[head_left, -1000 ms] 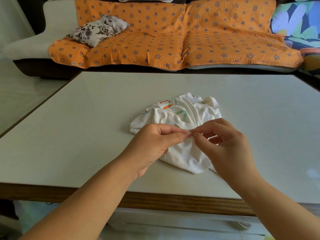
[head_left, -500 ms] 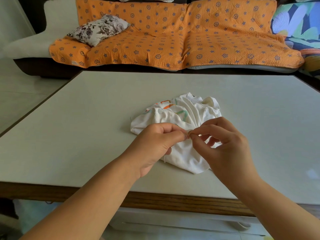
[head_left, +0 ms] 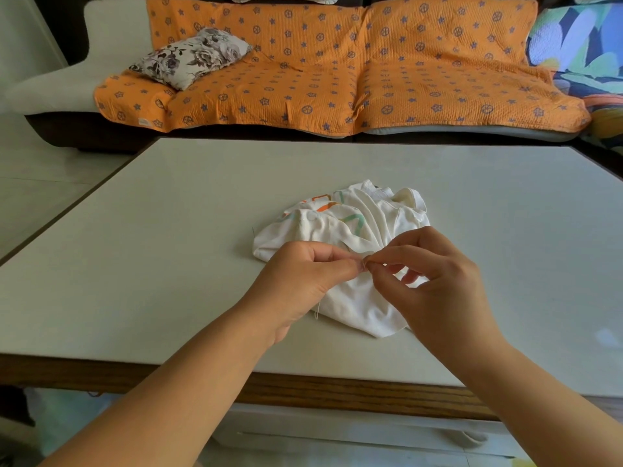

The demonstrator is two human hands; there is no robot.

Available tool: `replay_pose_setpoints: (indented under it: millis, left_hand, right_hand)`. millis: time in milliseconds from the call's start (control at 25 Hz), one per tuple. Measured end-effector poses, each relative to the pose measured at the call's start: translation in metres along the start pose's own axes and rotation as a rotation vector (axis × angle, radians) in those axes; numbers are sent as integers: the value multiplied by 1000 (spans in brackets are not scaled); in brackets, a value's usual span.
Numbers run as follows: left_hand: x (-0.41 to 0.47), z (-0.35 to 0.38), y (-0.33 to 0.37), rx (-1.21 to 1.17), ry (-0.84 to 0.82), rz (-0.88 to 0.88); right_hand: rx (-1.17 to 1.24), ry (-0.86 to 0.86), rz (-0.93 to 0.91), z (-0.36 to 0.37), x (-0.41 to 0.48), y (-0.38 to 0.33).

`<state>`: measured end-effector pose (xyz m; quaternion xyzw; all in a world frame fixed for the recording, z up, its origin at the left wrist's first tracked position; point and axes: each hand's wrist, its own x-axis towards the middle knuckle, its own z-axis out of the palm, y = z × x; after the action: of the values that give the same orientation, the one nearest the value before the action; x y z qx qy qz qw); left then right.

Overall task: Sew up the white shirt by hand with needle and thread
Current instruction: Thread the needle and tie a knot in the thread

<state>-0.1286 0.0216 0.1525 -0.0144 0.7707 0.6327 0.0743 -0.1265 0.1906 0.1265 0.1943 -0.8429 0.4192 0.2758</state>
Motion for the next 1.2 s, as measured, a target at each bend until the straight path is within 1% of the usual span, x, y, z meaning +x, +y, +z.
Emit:
replay_pose_setpoints:
  millis: [200, 440, 680, 1040, 1120, 1200]
  left_hand:
    - [0, 0, -2, -7, 6, -14]
    - [2, 0, -6, -78, -54, -55]
    - [3, 1, -4, -47, -9, -64]
    - [1, 2, -1, -9, 16, -60]
    - [1, 2, 0, -17, 22, -62]
    - [0, 2, -1, -27, 27, -71]
  right_hand:
    - [-17, 1, -25, 0, -1, 2]
    - [-46, -19, -46, 0, -1, 5]
    - [-44, -13, -65, 2, -1, 3]
    - [-74, -17, -79, 0, -1, 3]
    - [-46, -39, -45, -1, 0, 2]
    - [57, -107, 93, -2, 1, 1]
